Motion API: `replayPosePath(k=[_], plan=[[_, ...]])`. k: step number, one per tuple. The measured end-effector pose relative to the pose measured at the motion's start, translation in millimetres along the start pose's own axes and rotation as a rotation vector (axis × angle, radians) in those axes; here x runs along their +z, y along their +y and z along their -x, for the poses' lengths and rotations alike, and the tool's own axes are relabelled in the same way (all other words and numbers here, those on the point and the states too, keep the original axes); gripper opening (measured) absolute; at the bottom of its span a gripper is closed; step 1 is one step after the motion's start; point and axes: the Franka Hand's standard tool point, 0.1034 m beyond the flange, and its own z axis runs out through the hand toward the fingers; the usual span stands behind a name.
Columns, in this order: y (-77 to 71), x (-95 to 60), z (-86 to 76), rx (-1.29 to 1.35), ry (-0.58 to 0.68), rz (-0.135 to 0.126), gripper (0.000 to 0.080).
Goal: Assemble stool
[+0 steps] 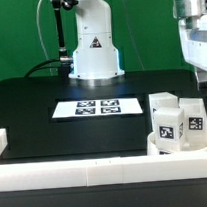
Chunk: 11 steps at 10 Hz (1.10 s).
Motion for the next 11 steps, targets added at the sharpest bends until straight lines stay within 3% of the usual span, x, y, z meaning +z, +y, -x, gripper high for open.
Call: replayPosePath(k=[2,7,8,11], plan=[[-4.4,-7.3,-3.1,-0.299,-0.009,0.038,0.0649],[-7.4,-10.3,-4.9,-0.682,-0.019,0.037,0.0649],[-9.9,-11.0,-8.1,-0.789,-0.016,0.028,0.0649],[-12.2,-12.4,-11.4,-1.224,0.033,0.068,0.0649]])
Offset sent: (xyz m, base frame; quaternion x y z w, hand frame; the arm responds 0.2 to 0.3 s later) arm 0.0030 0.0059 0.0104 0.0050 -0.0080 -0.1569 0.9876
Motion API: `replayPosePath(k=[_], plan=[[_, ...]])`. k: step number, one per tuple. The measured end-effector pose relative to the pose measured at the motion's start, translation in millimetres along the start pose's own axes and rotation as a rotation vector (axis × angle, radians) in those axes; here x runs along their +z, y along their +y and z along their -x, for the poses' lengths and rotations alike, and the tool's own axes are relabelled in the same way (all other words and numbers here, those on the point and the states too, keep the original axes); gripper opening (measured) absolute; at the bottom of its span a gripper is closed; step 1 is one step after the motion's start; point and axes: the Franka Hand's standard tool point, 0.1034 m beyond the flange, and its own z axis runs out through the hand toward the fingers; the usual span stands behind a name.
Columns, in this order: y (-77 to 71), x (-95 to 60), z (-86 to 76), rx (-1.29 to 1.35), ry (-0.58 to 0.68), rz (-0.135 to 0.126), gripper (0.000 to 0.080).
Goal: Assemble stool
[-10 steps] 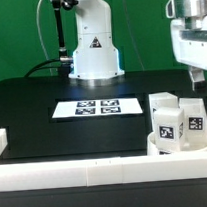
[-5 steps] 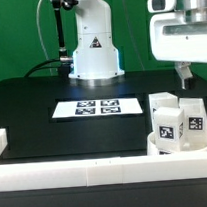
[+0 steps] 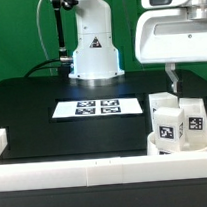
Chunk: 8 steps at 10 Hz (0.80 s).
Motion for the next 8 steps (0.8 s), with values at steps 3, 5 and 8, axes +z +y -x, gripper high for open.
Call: replayPosePath(k=[3,5,8], plan=[[2.4,0.2,-2.0,-0.179,0.011,0.012,0.0649],[-1.3,1.8,0.9,-0.375,0.019,0.042,0.0649],[-3.7,2.6,2.8,-0.638,0.013,0.050,0.0649]])
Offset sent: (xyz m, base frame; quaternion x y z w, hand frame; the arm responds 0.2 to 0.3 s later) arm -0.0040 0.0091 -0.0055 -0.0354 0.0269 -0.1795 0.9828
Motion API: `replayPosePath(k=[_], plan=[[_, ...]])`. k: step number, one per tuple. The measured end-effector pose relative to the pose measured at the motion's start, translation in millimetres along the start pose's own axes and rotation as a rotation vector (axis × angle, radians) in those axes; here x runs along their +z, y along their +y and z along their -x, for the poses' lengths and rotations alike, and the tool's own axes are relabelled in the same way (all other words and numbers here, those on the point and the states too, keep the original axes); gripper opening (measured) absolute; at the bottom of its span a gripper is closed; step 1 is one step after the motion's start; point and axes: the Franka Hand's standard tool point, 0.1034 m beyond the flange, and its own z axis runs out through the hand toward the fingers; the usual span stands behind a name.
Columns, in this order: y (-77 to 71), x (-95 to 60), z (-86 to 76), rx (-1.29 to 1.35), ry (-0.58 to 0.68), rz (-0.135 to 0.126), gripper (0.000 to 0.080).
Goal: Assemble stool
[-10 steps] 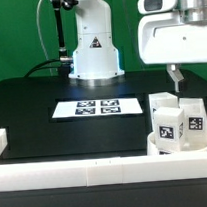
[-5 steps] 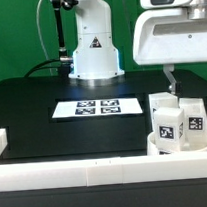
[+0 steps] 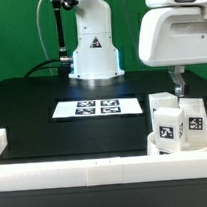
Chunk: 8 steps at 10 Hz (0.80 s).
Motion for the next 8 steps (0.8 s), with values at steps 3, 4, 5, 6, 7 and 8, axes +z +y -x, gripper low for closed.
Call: replayPosePath(k=[3,4,5,6,7,8], plan=[[6.1,0.2,0.8,-0.165,-0.004,0.013,0.0649],[8.4,0.2,1.1,-0.259,-0.008,0.023,0.0649],[9.0,0.4,1.3,-0.357,-0.013,0.030,0.0649],[9.6,1.0,2.8,-0.463,-0.023,0.029,0.0649],[10.4,1.1,2.9,-0.521,-0.026,0.036,0.0649],[10.2,2.2,3.7,-0.626,-0.032,0.042,0.0649]])
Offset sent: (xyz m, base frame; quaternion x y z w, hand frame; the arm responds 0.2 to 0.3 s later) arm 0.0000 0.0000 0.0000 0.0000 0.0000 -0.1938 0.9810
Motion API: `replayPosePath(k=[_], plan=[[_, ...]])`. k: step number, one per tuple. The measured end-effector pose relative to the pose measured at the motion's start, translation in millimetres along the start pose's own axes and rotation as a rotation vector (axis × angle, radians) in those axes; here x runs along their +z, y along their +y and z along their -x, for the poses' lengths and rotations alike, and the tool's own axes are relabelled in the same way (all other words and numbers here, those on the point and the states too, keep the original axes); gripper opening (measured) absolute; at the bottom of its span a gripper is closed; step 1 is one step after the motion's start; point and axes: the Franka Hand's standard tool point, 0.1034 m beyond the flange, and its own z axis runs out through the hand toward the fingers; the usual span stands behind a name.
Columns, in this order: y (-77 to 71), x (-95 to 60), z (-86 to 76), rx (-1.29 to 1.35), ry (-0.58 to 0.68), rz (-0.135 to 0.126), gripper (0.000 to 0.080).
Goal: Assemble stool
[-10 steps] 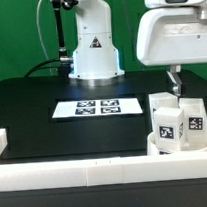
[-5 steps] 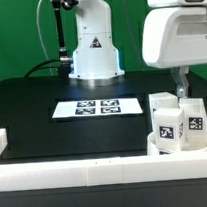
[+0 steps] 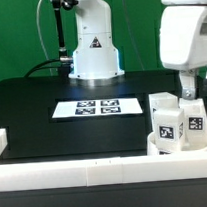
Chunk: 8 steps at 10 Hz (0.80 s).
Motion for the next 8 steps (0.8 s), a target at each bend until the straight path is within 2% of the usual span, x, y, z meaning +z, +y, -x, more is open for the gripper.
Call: replayPosePath(k=[2,8], plan=[[-4.3,4.3,-0.8,-0.137,-0.001,0.014,0.0649],[-11.4,19.8,2.1,-0.102,-0.015,0.003,0.0649]])
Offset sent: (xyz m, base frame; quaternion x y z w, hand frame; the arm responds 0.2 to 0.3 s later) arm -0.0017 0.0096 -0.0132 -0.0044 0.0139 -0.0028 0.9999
